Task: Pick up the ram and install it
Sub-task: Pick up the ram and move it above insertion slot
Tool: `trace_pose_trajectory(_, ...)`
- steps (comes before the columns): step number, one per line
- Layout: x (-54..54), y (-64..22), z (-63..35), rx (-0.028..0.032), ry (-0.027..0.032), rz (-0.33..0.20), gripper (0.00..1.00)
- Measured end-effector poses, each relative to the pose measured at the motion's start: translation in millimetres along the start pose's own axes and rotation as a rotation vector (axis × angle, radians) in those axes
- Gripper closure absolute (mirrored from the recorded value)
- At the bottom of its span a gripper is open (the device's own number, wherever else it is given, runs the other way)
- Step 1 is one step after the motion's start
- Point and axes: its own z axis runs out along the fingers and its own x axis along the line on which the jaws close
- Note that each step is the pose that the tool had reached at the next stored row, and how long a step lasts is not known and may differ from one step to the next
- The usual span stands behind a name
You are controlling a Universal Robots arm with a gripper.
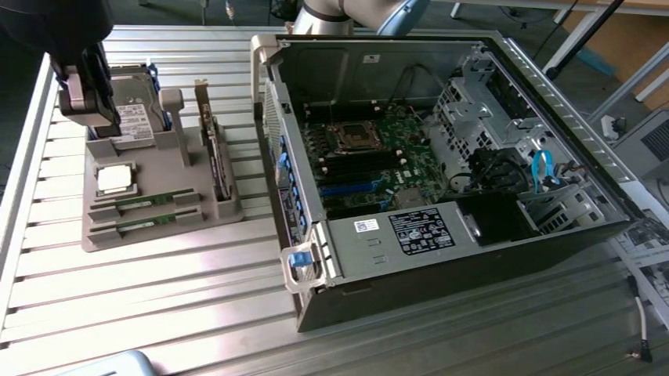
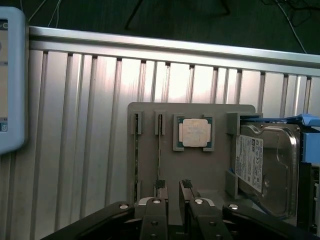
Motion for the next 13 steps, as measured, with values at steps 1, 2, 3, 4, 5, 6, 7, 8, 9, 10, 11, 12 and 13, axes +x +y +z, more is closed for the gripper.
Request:
trace_pose_trajectory(1, 0.0, 0.0, 1.3, 0.0000, 0.0000, 0.000, 0.76)
trace_pose_trajectory(2, 0.0, -0.1, 2.6, -0.0001, 0.0000, 0.000, 0.76)
trace_pose_trajectory(3, 0.1, -0.1, 3.9, 0.0000, 0.0000, 0.000, 0.76)
trace_pose_trajectory(4, 0.1, -0.1, 5.1, 0.0000, 0.0000, 0.000, 0.76)
trace_pose_trajectory(5, 0.1, -0.1, 6.4, 0.0000, 0.0000, 0.000, 0.76)
trace_pose_trajectory(6, 0.2, -0.2, 7.7, 0.0000, 0.0000, 0.000, 0.76)
trace_pose_trajectory(7, 0.2, -0.2, 9.1, 0.0000, 0.0000, 0.000, 0.76)
trace_pose_trajectory(8, 0.2, -0.2, 10.5, 0.0000, 0.0000, 0.000, 0.76)
trace_pose_trajectory(9, 0.3, -0.2, 11.7, 0.0000, 0.0000, 0.000, 0.76)
trace_pose_trajectory(10, 0.3, -0.2, 12.8, 0.0000, 0.0000, 0.000, 0.76)
trace_pose_trajectory(11, 0.3, -0.3, 14.5, 0.0000, 0.0001, 0.000, 0.76)
trace_pose_trajectory(12, 0.3, -0.3, 15.6, -0.0001, 0.0000, 0.000, 0.76)
trace_pose_trajectory(13, 0.4, -0.3, 16.7, -0.0001, 0.0001, 0.000, 0.76)
